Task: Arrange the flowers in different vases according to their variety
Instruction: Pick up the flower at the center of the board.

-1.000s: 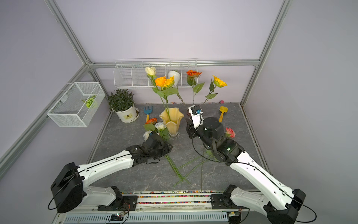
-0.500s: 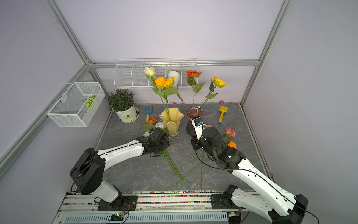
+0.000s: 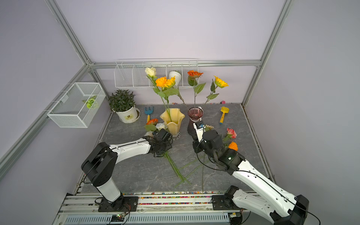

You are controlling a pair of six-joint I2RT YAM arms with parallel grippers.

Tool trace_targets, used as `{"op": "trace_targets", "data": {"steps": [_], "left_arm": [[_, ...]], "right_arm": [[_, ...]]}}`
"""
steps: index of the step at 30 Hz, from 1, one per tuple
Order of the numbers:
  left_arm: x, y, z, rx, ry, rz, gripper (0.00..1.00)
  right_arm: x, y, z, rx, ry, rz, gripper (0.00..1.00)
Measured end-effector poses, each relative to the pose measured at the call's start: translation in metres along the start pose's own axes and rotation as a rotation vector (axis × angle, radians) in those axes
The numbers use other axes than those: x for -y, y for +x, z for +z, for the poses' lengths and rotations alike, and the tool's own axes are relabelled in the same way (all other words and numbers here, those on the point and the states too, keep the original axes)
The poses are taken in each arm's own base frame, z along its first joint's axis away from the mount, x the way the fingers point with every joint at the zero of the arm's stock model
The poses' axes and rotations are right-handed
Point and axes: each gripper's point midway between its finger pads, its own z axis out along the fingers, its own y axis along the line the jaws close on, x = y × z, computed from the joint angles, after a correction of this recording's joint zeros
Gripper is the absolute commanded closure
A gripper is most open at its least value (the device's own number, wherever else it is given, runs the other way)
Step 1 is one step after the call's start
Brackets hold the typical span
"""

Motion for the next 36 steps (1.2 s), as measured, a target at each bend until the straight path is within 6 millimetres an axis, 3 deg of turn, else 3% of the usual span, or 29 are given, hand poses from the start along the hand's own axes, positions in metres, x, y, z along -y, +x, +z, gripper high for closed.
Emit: {"op": "trace_targets", "data": {"steps": [13,20,26,28,36], "left_arm": [[0.005,-0.002,0.019,0.006,0.001,0.02,0.62],[0.003,-0.006,0.022,0.031,-0.012,0.024,0.84],[0.006,-0.01,0.024,0.046,-0.015,0.028,0.92],[0.008,-0.012,0.023,0.052,-0.012,0.027,1.0],[0.021,-0.018,0.016,0.086,0.002,0.073,1.0]], "right_arm": [[0.004,0.009,0.001,-0.013,0.017,0.01,0.8],[0.004,0.011,0.001,-0.016,0.016,0.016,0.82],[0.003,0.011,0.002,-0.02,0.012,0.027,0.82],[0.003,0.012,0.002,-0.021,0.013,0.029,0.82],[0.001,0.012,0.003,-0.024,0.005,0.037,0.84]]}}
